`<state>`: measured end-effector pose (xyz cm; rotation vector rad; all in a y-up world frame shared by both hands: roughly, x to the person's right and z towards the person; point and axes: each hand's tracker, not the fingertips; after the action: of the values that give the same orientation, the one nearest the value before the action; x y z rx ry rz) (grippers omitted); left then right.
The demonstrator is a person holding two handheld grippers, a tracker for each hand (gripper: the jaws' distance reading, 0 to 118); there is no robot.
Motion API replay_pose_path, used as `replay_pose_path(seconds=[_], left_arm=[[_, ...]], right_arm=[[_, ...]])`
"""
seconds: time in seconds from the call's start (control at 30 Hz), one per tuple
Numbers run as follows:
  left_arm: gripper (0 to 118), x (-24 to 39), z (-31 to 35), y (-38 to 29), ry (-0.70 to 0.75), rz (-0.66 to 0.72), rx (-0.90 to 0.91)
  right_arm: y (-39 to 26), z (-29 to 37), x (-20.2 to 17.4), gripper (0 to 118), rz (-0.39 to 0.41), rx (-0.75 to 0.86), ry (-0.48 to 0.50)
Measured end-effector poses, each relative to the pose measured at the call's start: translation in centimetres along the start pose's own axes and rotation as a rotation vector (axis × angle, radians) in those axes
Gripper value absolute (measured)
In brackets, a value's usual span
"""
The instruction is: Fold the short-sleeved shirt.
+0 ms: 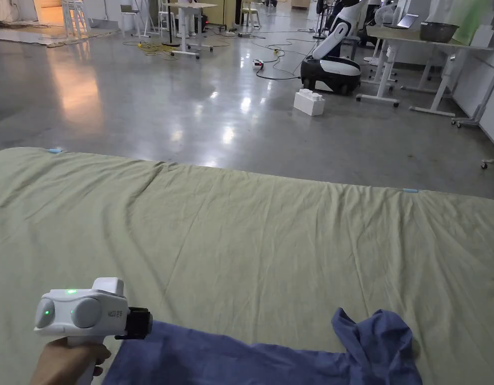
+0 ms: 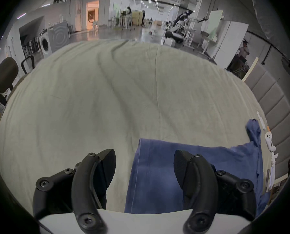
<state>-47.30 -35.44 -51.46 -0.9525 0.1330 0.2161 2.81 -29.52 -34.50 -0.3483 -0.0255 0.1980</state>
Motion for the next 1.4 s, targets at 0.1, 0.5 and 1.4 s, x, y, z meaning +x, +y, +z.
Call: replay_pose_path(seconds=[0.1,0.5,1.4], left_arm=[[76,0.7,-3.1,0.2,0.055,-0.022,-0.068],[8,4.8,-3.4,-1.5,0.101,-0.250,-0.016],[6,3.3,0.6,-2.1,0.106,-0.198,0.031]], right_arm=[[-0.9,-0.6,1.1,1,-0.005,-0.037,-0.024],[-1.5,-5.6,4.5,1,-0.094,-0.244,-0.042],[-0.9,-27.7,3.1,8,-0.077,-0.727,0.159]])
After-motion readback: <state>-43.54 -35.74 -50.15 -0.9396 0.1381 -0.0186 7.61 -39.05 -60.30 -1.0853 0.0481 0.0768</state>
